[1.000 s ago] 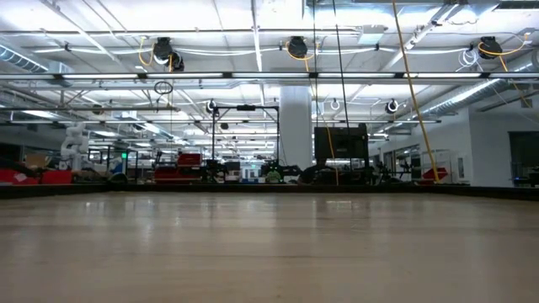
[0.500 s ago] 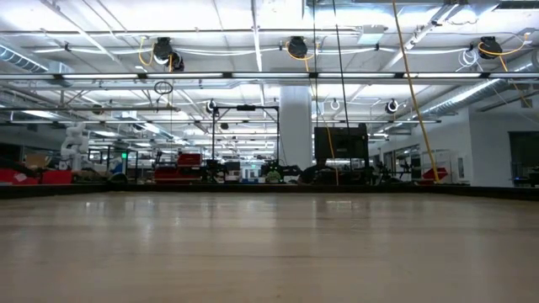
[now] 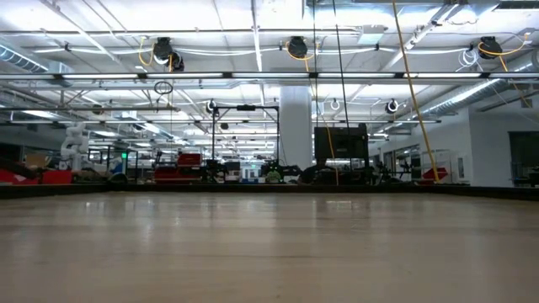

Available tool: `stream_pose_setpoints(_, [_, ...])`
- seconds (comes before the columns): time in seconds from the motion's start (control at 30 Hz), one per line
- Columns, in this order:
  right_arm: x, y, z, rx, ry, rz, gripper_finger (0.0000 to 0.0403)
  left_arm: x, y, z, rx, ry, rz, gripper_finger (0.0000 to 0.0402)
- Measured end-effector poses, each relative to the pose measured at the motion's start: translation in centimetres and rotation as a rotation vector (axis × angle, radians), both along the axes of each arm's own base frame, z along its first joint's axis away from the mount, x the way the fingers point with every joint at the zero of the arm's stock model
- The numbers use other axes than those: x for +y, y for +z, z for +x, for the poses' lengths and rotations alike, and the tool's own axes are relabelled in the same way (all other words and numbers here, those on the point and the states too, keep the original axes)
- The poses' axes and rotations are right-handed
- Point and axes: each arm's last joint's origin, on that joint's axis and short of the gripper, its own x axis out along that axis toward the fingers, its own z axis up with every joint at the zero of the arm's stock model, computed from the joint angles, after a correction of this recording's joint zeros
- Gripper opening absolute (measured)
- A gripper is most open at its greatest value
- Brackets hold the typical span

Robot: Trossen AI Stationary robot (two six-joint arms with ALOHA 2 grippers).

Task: Pick and place USB-C Cables
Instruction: Return to Home Position

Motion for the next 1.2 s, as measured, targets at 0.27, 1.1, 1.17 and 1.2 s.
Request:
stream_pose_setpoints(0.27, [-0.1, 0.0, 0.1, -0.004, -0.009, -0.017, 0.0155, 5.3, 4.7, 0.0, -0.346, -0.017, 0.127, 0.0018])
stream_pose_setpoints(1.1, [-3.1, 0.8, -2.6, -0.118, 0.051, -0.194, 0.0002, 13.0, 0.4, 7.6, -0.729, -0.079, 0.331, 0.0014])
stream_pose_setpoints(1.17, [-3.9, 0.5, -2.9, -0.147, 0.041, -0.195, 0.0002, 14.0, 0.0, 8.1, -0.729, -0.084, 0.328, 0.0007])
stream_pose_setpoints(1.2, [-4.3, 0.3, -3.1, -0.157, 0.047, -0.189, 0.0002, 14.5, -0.2, 8.3, -0.725, -0.08, 0.316, 0.0005])
